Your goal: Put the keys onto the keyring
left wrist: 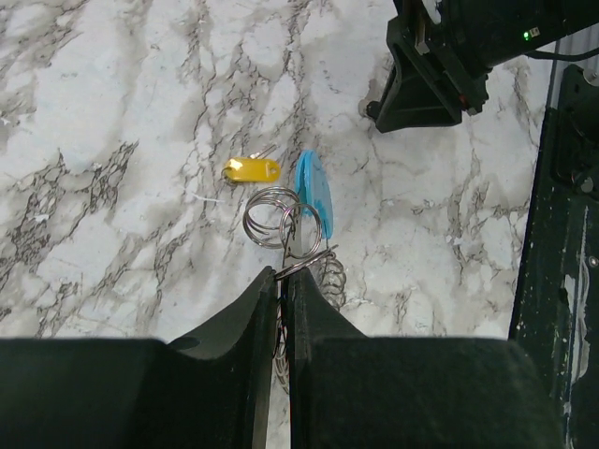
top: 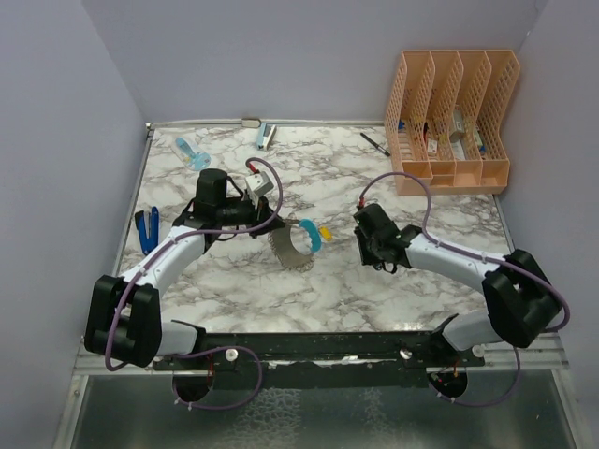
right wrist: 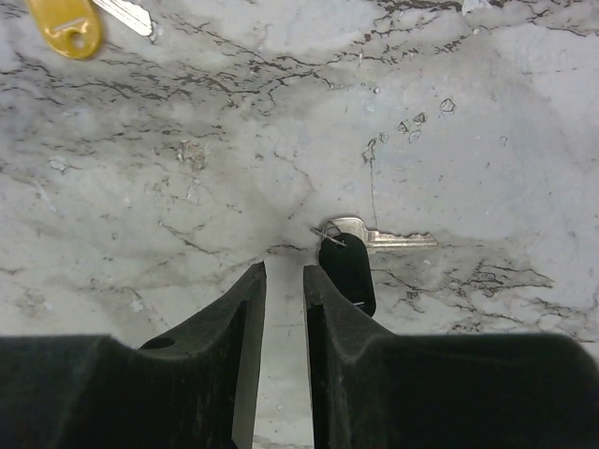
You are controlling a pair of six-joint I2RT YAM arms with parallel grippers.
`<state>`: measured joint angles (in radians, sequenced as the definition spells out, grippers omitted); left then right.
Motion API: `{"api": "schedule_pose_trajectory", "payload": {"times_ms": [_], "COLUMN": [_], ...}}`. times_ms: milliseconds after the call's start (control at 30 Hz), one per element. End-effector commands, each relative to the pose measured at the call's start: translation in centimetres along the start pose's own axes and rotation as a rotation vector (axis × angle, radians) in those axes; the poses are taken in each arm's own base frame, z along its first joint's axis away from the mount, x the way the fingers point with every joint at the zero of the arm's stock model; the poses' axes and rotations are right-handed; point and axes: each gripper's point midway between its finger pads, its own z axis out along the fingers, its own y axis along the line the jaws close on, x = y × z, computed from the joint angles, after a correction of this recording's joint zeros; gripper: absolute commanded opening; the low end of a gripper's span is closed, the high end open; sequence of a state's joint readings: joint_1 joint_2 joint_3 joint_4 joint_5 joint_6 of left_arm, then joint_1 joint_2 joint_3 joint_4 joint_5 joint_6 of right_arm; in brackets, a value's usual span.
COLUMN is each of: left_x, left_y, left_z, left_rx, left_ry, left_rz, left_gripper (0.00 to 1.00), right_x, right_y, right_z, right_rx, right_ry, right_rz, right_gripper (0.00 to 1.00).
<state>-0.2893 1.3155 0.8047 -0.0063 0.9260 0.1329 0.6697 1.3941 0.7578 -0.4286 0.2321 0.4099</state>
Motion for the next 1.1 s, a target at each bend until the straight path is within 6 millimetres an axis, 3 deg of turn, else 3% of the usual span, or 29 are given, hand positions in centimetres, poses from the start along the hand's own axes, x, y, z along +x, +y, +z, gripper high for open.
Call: {"api": "schedule_pose_trajectory", "payload": {"times_ms": [0,333,433,700,933,1067], "left_x": [-0.6,-0.6,-0.4,-0.5,-0.5,-0.5], "left_y": [0.2,0.1,0.0,-0.2,-0.2,-0.1], "left_z": [-0.6,-0.7,-0.6,-0.6,-0.7,-0.7], "left_rx": [-0.012,0.001,0.012,0.022,0.023,0.023], "left_ry": [-0.035,-0.041,-0.04,-0.043,-0.043,-0.044], "left_rz": [-0.01,-0.01,-0.015,-0.016,-0.017,-0.018], "left_gripper": [0.0,0.0,0.0,0.0,0.0,0.0], "right_x": [-0.7,-2.3,-2.7,-1.8,-1.5,-1.6], "right_y": [-0.9,-2.1,-2.3,-2.4,-2.4,-2.3], "right_z": [0.9,0.4,0.3,1.7,2.4,2.6], "right_rx": [0.075,0.122,0.13,0.142,0.133,0.124], "right_ry": [0.013,-0.022,-0.049,0.022,0.033,0.036], "right_rz": [0.02,-0.033,-0.046,-0.054,-0.06,-0.06], "right_gripper": [0.23,0.27,0.32,0.39,0.36,0.28]}}
